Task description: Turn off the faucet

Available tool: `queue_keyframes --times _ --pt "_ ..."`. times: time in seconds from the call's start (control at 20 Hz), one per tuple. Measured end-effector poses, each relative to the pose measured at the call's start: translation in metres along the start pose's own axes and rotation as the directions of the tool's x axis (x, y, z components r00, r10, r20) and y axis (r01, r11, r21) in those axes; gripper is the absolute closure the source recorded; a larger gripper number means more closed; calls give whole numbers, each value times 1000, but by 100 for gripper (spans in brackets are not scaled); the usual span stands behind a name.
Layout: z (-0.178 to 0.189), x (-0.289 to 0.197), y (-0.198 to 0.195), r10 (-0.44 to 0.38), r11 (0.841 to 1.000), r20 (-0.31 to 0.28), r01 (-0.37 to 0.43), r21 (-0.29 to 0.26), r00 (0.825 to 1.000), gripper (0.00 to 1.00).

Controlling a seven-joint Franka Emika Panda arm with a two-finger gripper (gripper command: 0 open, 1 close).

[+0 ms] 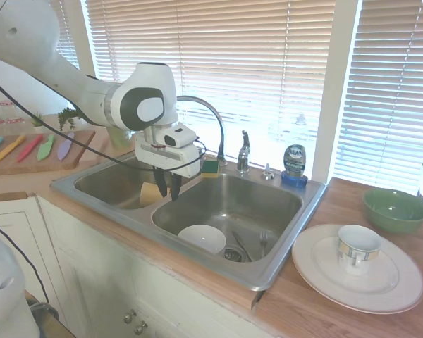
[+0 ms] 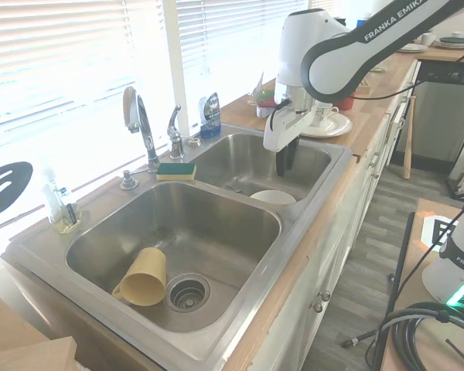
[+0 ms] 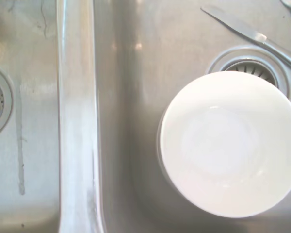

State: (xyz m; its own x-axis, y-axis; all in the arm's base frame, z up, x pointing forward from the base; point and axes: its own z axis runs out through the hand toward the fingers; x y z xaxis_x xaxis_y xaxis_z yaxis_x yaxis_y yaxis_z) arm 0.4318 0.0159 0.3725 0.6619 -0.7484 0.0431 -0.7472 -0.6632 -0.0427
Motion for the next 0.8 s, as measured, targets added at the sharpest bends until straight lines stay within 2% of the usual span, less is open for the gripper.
queue_keyframes --times 0.25,0.5,0.7,0.8 --pt "-4 4 -4 14 1000 -23 -13 28 1000 100" --pt "-13 32 -24 86 990 -104 -74 117 991 100" --pt "-25 66 -62 136 972 -152 -103 210 979 100" --pt "-33 87 -83 175 955 -182 -123 268 968 100"
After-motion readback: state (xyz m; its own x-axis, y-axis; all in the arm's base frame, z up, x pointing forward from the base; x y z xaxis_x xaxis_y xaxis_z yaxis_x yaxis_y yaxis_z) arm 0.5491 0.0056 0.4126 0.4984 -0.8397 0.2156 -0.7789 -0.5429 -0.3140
